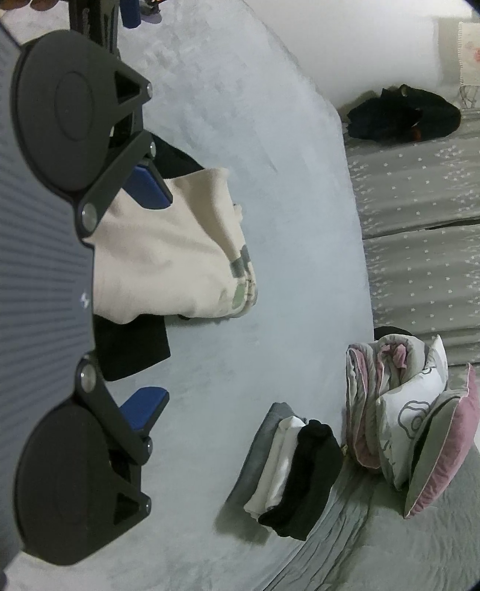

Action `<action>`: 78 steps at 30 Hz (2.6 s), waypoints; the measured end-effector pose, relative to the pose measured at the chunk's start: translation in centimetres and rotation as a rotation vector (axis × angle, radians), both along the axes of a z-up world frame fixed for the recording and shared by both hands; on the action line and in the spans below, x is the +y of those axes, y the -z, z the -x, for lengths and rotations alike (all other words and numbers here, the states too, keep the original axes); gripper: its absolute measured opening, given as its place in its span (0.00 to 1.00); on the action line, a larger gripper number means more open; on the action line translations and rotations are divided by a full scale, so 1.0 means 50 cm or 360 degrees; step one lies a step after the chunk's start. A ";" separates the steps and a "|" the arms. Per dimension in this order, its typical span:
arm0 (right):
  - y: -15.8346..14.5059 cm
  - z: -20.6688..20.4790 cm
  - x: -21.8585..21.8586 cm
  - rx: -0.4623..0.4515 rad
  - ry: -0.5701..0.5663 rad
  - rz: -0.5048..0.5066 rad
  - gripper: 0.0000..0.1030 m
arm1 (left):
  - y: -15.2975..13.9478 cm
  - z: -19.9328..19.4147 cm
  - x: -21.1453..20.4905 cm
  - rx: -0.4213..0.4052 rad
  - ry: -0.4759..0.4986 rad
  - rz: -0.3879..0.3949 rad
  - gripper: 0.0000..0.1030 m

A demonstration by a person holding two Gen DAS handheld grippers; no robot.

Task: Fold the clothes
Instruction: 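Move both grippers toward the cream sweatshirt on the black garment, then grasp the cream sweatshirt edge with the left gripper and lift it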

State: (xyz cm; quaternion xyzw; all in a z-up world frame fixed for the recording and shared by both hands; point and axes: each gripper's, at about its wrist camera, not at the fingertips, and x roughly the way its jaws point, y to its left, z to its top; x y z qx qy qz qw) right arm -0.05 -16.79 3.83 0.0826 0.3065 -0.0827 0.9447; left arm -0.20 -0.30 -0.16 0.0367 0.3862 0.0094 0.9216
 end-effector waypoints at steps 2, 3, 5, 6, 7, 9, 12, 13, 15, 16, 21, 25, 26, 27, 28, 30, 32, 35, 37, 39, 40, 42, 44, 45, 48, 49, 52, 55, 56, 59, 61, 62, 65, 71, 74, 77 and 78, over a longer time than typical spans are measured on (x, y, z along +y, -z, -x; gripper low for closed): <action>0.004 -0.002 -0.001 0.0019 0.0003 0.0007 1.00 | 0.002 0.000 -0.001 0.0002 -0.0003 -0.0004 1.00; 0.005 -0.002 -0.001 0.0025 0.0003 0.0006 1.00 | 0.002 0.000 0.000 0.0002 -0.0004 -0.0004 1.00; 0.006 -0.001 -0.001 0.0030 0.0000 0.0001 1.00 | 0.004 0.000 -0.001 0.0005 -0.0006 -0.0005 1.00; 0.007 0.000 -0.001 0.0032 -0.0002 0.0001 1.00 | 0.005 -0.001 -0.001 0.0005 -0.0007 -0.0007 1.00; 0.008 -0.002 -0.001 0.0040 -0.0006 0.0005 1.00 | 0.005 -0.002 -0.001 0.0004 -0.0007 -0.0008 1.00; 0.012 -0.002 0.000 0.0058 -0.0013 0.0017 1.00 | 0.006 -0.003 -0.002 0.0005 -0.0007 -0.0009 1.00; 0.017 -0.005 -0.001 0.0080 -0.0012 0.0025 1.00 | 0.007 -0.004 -0.001 0.0010 -0.0005 -0.0009 1.00; 0.018 -0.005 -0.001 0.0083 -0.0011 0.0026 1.00 | 0.007 -0.004 -0.001 0.0011 -0.0003 -0.0009 1.00; 0.019 -0.006 -0.002 0.0091 -0.0007 0.0027 1.00 | 0.007 -0.002 -0.001 0.0013 0.0001 -0.0012 1.00; 0.020 -0.006 -0.003 0.0093 -0.0005 0.0026 1.00 | 0.007 -0.002 0.000 0.0013 0.0003 -0.0014 1.00; 0.023 -0.006 -0.008 0.0102 0.0004 0.0023 1.00 | 0.008 -0.001 -0.001 0.0021 0.0004 -0.0022 1.00; 0.026 -0.005 -0.010 0.0113 0.0005 0.0011 1.00 | 0.009 -0.002 -0.002 0.0025 0.0005 -0.0022 1.00; 0.026 -0.006 -0.010 0.0117 0.0005 0.0007 1.00 | 0.009 -0.002 -0.002 0.0025 0.0006 -0.0022 1.00; 0.027 -0.006 -0.011 0.0120 0.0005 0.0004 1.00 | 0.009 -0.002 -0.002 0.0025 0.0006 -0.0021 1.00; 0.027 -0.006 -0.011 0.0122 0.0004 0.0003 1.00 | 0.009 -0.002 -0.002 0.0026 0.0006 -0.0020 1.00; 0.028 -0.007 -0.012 0.0126 0.0006 0.0000 1.00 | 0.010 -0.003 -0.002 0.0027 0.0004 -0.0018 1.00; 0.030 -0.007 -0.013 0.0130 0.0008 -0.0002 1.00 | 0.010 -0.003 -0.001 0.0028 0.0002 -0.0016 1.00; 0.031 -0.007 -0.013 0.0135 0.0009 -0.0011 1.00 | 0.011 -0.004 -0.002 0.0030 0.0000 -0.0021 1.00; 0.032 -0.007 -0.014 0.0137 0.0008 -0.0015 1.00 | 0.012 -0.006 -0.002 0.0033 0.0000 -0.0022 1.00; 0.032 -0.007 -0.015 0.0139 0.0009 -0.0020 1.00 | 0.012 -0.006 -0.003 0.0033 0.0003 -0.0022 1.00; 0.033 -0.007 -0.016 0.0140 0.0009 -0.0022 1.00 | 0.012 -0.005 -0.003 0.0032 0.0004 -0.0021 1.00; 0.033 -0.008 -0.017 0.0142 0.0011 -0.0028 1.00 | 0.011 -0.004 -0.001 0.0031 0.0006 -0.0019 1.00; 0.035 -0.009 -0.017 0.0145 0.0016 -0.0034 1.00 | 0.011 -0.003 0.001 0.0031 0.0006 -0.0015 1.00; 0.035 -0.009 -0.017 0.0147 0.0016 -0.0038 1.00 | 0.010 -0.003 0.002 0.0031 0.0006 -0.0014 1.00; 0.037 -0.010 -0.017 0.0154 0.0014 -0.0049 1.00 | 0.010 -0.002 0.003 0.0031 0.0005 -0.0013 1.00; 0.038 -0.010 -0.017 0.0156 0.0013 -0.0053 1.00 | 0.010 -0.002 0.003 0.0031 0.0005 -0.0013 1.00; 0.040 -0.012 -0.017 0.0163 0.0008 -0.0058 1.00 | 0.010 -0.002 0.003 0.0031 0.0004 -0.0013 1.00; 0.042 -0.014 -0.016 0.0170 0.0006 -0.0062 1.00 | 0.010 -0.003 0.002 0.0032 0.0004 -0.0013 1.00; 0.043 -0.014 -0.016 0.0172 0.0005 -0.0065 1.00 | 0.010 -0.003 0.001 0.0032 0.0005 -0.0013 1.00; 0.045 -0.014 -0.017 0.0178 0.0005 -0.0073 1.00 | 0.011 -0.003 0.000 0.0035 0.0007 -0.0017 1.00; 0.045 -0.015 -0.017 0.0180 0.0005 -0.0076 1.00 | 0.011 -0.005 0.000 0.0040 0.0009 -0.0020 1.00; 0.046 -0.015 -0.018 0.0181 0.0005 -0.0076 1.00 | 0.012 -0.005 0.000 0.0043 0.0010 -0.0022 1.00; 0.050 -0.018 -0.019 0.0184 0.0006 -0.0070 1.00 | 0.019 -0.010 0.000 0.0048 0.0011 -0.0047 1.00; 0.098 -0.056 -0.020 0.0278 0.0034 0.0035 1.00 | 0.058 -0.037 0.004 0.0117 -0.0027 -0.0100 1.00; 0.122 -0.074 -0.022 0.0336 0.0024 0.0013 1.00 | 0.082 -0.047 0.005 0.0141 -0.0031 -0.0136 1.00; 0.141 -0.083 -0.018 0.0377 0.0005 0.0012 1.00 | 0.115 -0.056 0.007 0.0214 -0.0032 -0.0161 1.00; 0.147 -0.084 -0.017 0.0389 0.0000 0.0020 1.00 | 0.124 -0.057 0.010 0.0236 -0.0038 -0.0166 1.00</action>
